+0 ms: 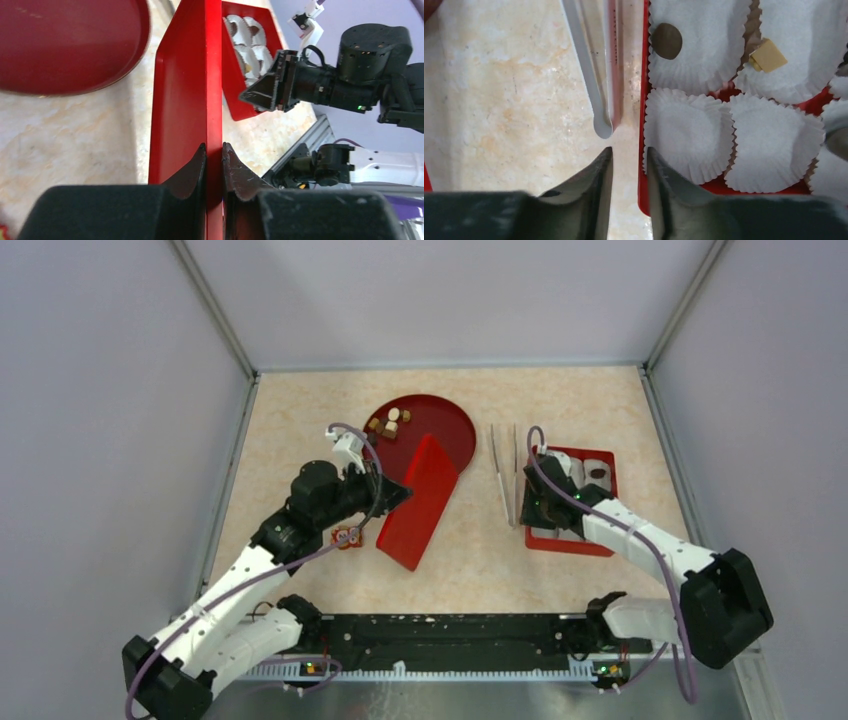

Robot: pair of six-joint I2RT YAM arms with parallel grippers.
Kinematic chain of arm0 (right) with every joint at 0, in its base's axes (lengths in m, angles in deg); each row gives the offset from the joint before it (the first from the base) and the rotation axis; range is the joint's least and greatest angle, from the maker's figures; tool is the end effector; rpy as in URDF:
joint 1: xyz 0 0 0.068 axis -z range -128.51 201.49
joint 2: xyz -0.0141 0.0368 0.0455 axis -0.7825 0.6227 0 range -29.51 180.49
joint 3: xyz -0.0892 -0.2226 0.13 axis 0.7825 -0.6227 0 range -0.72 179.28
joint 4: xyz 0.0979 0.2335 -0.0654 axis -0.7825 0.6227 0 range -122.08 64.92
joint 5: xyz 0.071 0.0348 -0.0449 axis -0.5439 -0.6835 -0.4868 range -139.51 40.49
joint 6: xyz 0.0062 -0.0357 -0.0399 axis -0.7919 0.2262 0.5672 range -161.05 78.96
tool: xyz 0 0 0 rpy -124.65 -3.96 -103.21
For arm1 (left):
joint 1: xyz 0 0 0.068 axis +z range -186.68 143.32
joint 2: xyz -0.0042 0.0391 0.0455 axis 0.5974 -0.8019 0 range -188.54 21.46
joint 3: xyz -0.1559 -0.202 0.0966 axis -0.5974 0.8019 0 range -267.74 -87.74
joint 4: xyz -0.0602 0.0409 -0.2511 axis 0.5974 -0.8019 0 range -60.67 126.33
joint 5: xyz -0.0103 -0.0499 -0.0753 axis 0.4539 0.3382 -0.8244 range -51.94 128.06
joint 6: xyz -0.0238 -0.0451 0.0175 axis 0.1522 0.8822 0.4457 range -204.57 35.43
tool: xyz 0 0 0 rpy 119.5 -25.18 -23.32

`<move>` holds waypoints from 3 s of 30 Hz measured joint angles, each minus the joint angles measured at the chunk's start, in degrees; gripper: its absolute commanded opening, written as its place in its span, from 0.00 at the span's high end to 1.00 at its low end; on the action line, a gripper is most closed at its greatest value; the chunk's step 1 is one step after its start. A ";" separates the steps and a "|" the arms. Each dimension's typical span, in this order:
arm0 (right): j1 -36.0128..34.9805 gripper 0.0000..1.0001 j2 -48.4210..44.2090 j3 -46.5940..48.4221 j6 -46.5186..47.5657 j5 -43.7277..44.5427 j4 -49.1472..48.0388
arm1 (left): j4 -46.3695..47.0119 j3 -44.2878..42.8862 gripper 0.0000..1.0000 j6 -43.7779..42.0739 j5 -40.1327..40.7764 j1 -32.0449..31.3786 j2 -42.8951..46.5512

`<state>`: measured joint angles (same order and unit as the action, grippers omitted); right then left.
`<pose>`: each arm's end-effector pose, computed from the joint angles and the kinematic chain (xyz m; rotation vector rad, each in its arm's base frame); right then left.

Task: Pack the chocolate

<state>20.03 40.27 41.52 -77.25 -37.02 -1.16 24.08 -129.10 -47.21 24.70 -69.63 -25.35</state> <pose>0.2009 0.1139 0.2085 0.1852 2.5561 0.1700 0.1569 -0.1116 0.3095 0.0943 2.0107 -1.0357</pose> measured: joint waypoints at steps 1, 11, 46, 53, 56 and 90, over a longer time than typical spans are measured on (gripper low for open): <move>-0.33 0.43 -0.33 0.00 -0.61 -0.17 -0.07 | 1.53 0.11 1.00 0.42 -0.87 0.00 -0.76; 2.29 0.23 -16.57 1.31 4.17 -6.05 -1.64 | 17.92 -1.01 1.00 7.43 -12.48 0.00 -8.59; 5.88 0.92 -24.65 -14.29 -27.76 -54.01 -87.23 | 64.94 -10.36 0.97 51.95 -35.54 10.54 -17.90; 5.90 1.00 -25.33 -14.32 -29.55 -54.10 -86.47 | 67.49 -8.46 0.35 51.39 -35.19 10.54 -18.08; 5.92 1.00 -27.89 -12.74 -25.62 -53.07 -78.05 | 65.22 -8.02 0.03 49.00 -34.97 10.56 -17.94; 30.77 1.00 -2.47 27.76 25.42 -41.66 18.95 | 23.15 -13.66 0.02 2.95 -25.38 4.09 -41.31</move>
<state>50.80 37.80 69.28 -51.83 -78.68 17.79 47.23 -142.76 -44.26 -0.68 -65.55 -66.66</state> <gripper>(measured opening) 0.115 0.986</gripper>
